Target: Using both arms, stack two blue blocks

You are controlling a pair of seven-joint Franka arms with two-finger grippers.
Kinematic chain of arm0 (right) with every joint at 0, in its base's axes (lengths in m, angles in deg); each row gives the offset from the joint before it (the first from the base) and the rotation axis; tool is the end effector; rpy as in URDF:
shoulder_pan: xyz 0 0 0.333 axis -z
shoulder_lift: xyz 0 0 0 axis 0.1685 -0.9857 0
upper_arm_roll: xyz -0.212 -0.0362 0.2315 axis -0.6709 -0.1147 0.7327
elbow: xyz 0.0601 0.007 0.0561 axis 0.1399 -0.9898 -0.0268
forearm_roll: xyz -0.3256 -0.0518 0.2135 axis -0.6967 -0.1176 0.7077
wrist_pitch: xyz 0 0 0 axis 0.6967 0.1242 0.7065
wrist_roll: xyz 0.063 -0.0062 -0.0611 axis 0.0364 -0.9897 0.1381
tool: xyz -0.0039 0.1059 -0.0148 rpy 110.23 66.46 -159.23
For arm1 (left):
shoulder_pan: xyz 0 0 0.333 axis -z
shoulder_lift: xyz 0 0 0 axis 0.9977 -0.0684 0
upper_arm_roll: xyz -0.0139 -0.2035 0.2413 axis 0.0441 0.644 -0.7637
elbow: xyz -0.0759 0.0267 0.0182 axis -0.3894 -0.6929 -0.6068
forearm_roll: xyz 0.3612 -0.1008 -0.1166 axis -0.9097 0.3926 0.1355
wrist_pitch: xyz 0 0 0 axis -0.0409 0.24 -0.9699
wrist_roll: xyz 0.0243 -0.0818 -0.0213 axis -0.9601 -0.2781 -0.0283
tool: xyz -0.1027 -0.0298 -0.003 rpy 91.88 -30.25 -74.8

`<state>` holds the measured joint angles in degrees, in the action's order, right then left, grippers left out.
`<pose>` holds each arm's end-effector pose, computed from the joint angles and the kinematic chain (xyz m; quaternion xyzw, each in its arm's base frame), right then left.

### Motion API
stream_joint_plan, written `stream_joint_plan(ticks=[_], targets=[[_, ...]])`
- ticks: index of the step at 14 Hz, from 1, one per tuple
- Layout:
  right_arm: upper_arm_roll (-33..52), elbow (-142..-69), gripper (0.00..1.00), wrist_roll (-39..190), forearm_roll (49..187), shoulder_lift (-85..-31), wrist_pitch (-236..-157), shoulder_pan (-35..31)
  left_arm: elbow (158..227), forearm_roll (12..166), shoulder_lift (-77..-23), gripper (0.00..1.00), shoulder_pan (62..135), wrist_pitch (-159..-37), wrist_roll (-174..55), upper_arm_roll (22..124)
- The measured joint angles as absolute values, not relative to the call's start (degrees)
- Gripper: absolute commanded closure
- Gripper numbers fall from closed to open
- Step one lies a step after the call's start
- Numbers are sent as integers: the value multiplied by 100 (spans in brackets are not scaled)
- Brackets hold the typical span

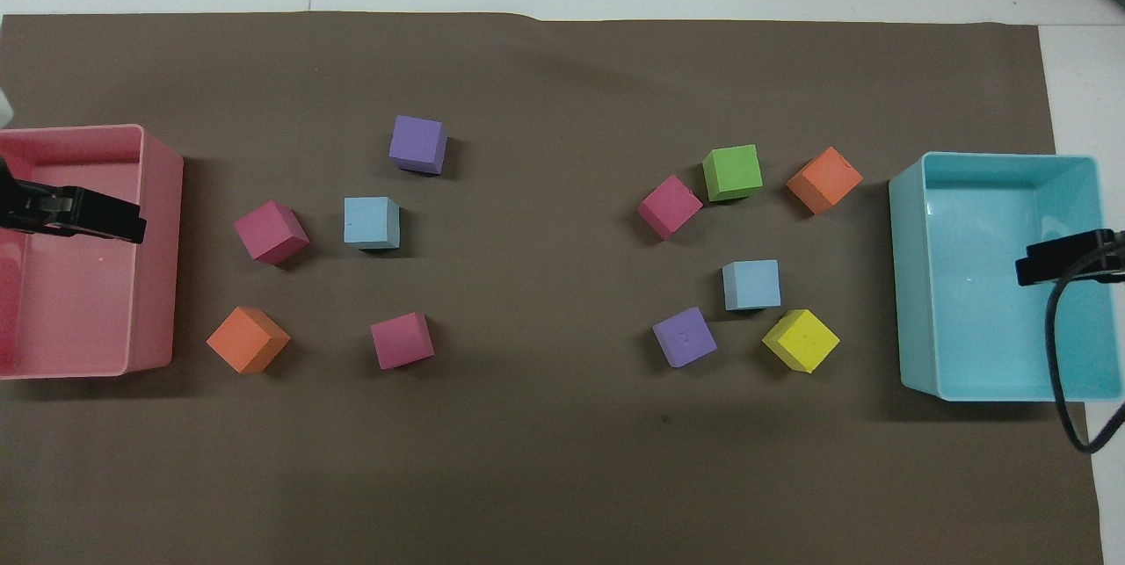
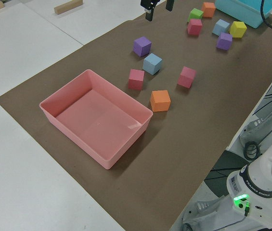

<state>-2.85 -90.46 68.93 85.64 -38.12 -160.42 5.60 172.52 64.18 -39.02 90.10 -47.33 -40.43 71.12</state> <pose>0.5119 -0.0151 0.6687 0.9997 -0.0003 -0.0207 0.0116 0.5423 -0.0488 0.6425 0.9970 -0.0778 0.0019 0.0013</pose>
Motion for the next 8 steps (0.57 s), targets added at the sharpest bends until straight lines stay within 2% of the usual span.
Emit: stream_joint_plan(ticks=[8], targets=[[-301,-9045,0,6982,8556,-3811,-16068,561,17252,6418,-3902,0,9010,-4730,-4031,7113]])
